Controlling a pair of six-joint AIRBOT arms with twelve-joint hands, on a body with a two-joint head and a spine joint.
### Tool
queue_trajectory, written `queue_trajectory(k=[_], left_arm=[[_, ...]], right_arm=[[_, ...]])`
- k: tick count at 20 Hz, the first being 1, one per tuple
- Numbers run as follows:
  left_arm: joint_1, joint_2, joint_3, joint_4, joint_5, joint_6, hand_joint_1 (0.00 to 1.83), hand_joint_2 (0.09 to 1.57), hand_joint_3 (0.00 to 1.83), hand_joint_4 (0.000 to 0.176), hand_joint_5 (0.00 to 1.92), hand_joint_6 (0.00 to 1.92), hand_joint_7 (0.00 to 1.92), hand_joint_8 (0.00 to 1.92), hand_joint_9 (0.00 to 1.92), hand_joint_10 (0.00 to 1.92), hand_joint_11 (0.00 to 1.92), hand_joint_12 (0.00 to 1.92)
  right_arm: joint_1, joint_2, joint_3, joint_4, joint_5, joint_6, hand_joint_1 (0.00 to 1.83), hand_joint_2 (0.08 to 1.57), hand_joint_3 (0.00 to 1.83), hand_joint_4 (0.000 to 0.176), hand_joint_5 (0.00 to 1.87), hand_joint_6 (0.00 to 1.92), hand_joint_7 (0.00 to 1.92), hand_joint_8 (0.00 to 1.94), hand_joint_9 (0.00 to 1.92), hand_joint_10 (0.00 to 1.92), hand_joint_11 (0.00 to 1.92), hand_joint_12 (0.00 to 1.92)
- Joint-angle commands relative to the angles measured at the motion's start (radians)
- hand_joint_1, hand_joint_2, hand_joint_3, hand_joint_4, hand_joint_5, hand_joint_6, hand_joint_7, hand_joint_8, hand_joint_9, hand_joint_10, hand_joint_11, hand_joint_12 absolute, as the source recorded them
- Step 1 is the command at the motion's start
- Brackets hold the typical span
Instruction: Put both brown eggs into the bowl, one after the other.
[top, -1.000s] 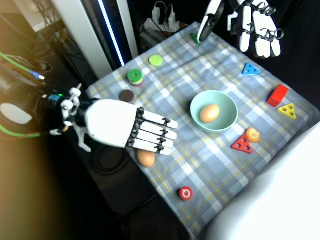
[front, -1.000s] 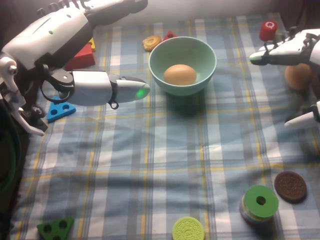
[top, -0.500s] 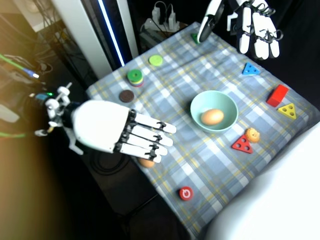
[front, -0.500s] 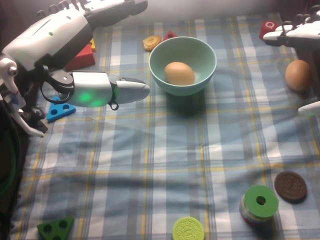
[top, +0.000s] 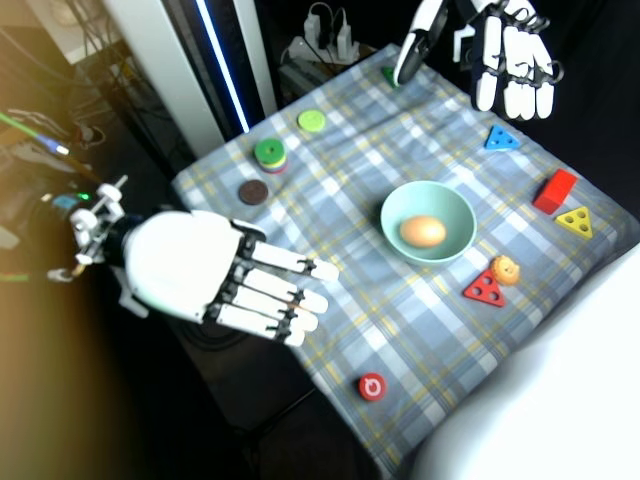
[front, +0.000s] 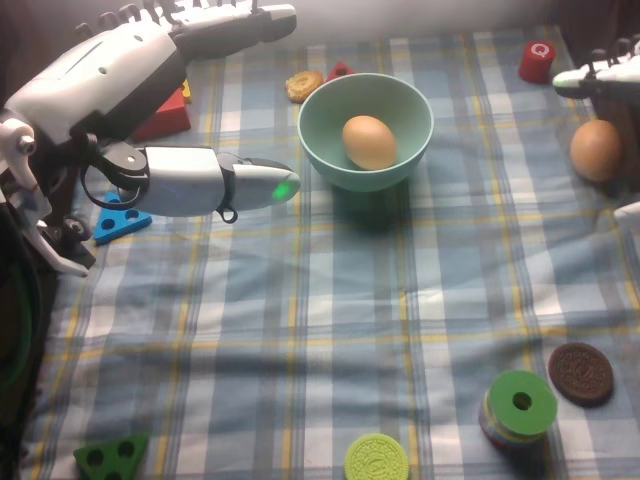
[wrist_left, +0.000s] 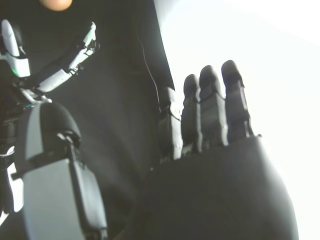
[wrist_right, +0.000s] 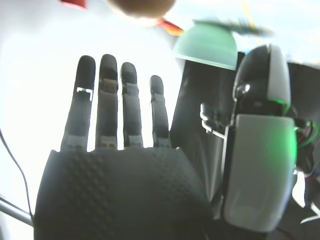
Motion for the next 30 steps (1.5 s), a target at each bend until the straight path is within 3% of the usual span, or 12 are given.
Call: queue_trajectory(k=[1, 4, 6, 8, 9, 11, 13, 17, 18, 24, 28, 30], left_arm=[[-0.008, 0.006, -0.001, 0.015, -0.116, -0.004, 0.74, 0.92, 0.0, 0.107, 0.36, 0.0, 0.24, 0.0, 0.22, 0.0, 0.0, 0.22], [-0.008, 0.006, -0.001, 0.015, -0.113, -0.004, 0.72, 0.94, 0.01, 0.115, 0.33, 0.0, 0.23, 0.0, 0.2, 0.0, 0.0, 0.26], [-0.008, 0.004, -0.001, 0.015, -0.111, -0.004, 0.74, 0.94, 0.0, 0.11, 0.35, 0.0, 0.22, 0.0, 0.19, 0.0, 0.0, 0.23], [-0.008, 0.003, -0.001, 0.016, -0.107, -0.004, 0.79, 0.91, 0.0, 0.127, 0.34, 0.0, 0.23, 0.0, 0.21, 0.0, 0.0, 0.26], [-0.008, 0.002, -0.001, 0.016, -0.107, -0.004, 0.81, 0.89, 0.0, 0.11, 0.37, 0.01, 0.25, 0.0, 0.22, 0.0, 0.0, 0.3], [-0.008, 0.002, -0.001, 0.017, -0.106, -0.004, 0.81, 0.88, 0.0, 0.114, 0.37, 0.0, 0.25, 0.0, 0.23, 0.0, 0.0, 0.36], [-0.008, 0.001, -0.001, 0.017, -0.106, -0.004, 0.81, 0.88, 0.0, 0.127, 0.33, 0.0, 0.24, 0.0, 0.22, 0.0, 0.0, 0.31], [-0.008, -0.001, 0.0, 0.02, -0.103, -0.004, 0.82, 0.87, 0.0, 0.112, 0.38, 0.0, 0.26, 0.0, 0.23, 0.0, 0.0, 0.36], [-0.008, -0.001, 0.0, 0.02, -0.103, -0.004, 0.81, 0.88, 0.0, 0.11, 0.38, 0.0, 0.26, 0.0, 0.23, 0.0, 0.0, 0.37], [-0.008, -0.003, 0.0, 0.021, -0.102, -0.004, 0.79, 0.9, 0.0, 0.118, 0.4, 0.0, 0.25, 0.0, 0.21, 0.0, 0.0, 0.27], [-0.008, -0.005, 0.001, 0.022, -0.1, -0.004, 0.8, 0.89, 0.0, 0.107, 0.4, 0.0, 0.27, 0.0, 0.21, 0.0, 0.0, 0.27], [-0.008, -0.005, 0.001, 0.022, -0.1, -0.004, 0.81, 0.9, 0.0, 0.116, 0.38, 0.0, 0.26, 0.0, 0.21, 0.0, 0.0, 0.23]], right_arm=[[0.004, 0.005, 0.012, 0.028, 0.081, -0.005, 0.88, 0.89, 0.0, 0.095, 0.27, 0.0, 0.41, 0.0, 0.45, 0.01, 0.11, 0.93], [0.005, -0.006, 0.034, 0.028, 0.049, -0.005, 0.88, 0.81, 0.0, 0.057, 0.34, 0.0, 0.48, 0.0, 0.53, 0.01, 0.08, 1.17], [0.011, -0.017, 0.048, 0.027, 0.032, -0.005, 0.91, 0.81, 0.0, 0.045, 0.35, 0.0, 0.48, 0.0, 0.56, 0.01, 0.16, 1.11], [0.027, -0.036, 0.068, 0.026, 0.016, -0.005, 0.99, 0.81, 0.0, 0.068, 0.35, 0.0, 0.46, 0.0, 0.55, 0.0, 0.17, 1.05], [0.039, -0.045, 0.078, 0.025, 0.007, -0.005, 1.03, 0.8, 0.0, 0.077, 0.35, 0.0, 0.47, 0.0, 0.55, 0.0, 0.17, 1.04], [0.057, -0.06, 0.095, 0.022, -0.013, -0.009, 1.01, 0.83, 0.0, 0.042, 0.33, 0.0, 0.43, 0.0, 0.51, 0.0, 0.17, 0.95], [0.071, -0.072, 0.11, 0.022, -0.034, -0.017, 1.06, 0.85, 0.0, 0.074, 0.31, 0.0, 0.39, 0.0, 0.49, 0.0, 0.17, 0.83], [0.108, -0.097, 0.137, 0.009, -0.084, -0.032, 1.08, 0.89, 0.01, 0.059, 0.32, 0.0, 0.37, 0.0, 0.48, 0.0, 0.18, 0.76], [0.114, -0.1, 0.14, 0.005, -0.092, -0.036, 1.07, 0.89, 0.01, 0.085, 0.31, 0.0, 0.37, 0.0, 0.47, 0.0, 0.17, 0.76], [0.147, -0.114, 0.147, -0.041, -0.125, -0.041, 1.14, 0.9, 0.0, 0.117, 0.35, 0.0, 0.46, 0.0, 0.49, 0.0, 0.05, 0.99], [0.148, -0.119, 0.148, -0.053, -0.133, -0.041, 1.12, 0.9, 0.0, 0.032, 0.49, 0.01, 0.61, 0.01, 0.64, 0.03, 0.23, 1.0], [0.148, -0.121, 0.148, -0.056, -0.133, -0.041, 1.13, 0.91, 0.0, 0.014, 0.53, 0.0, 0.65, 0.01, 0.68, 0.03, 0.2, 1.12]])
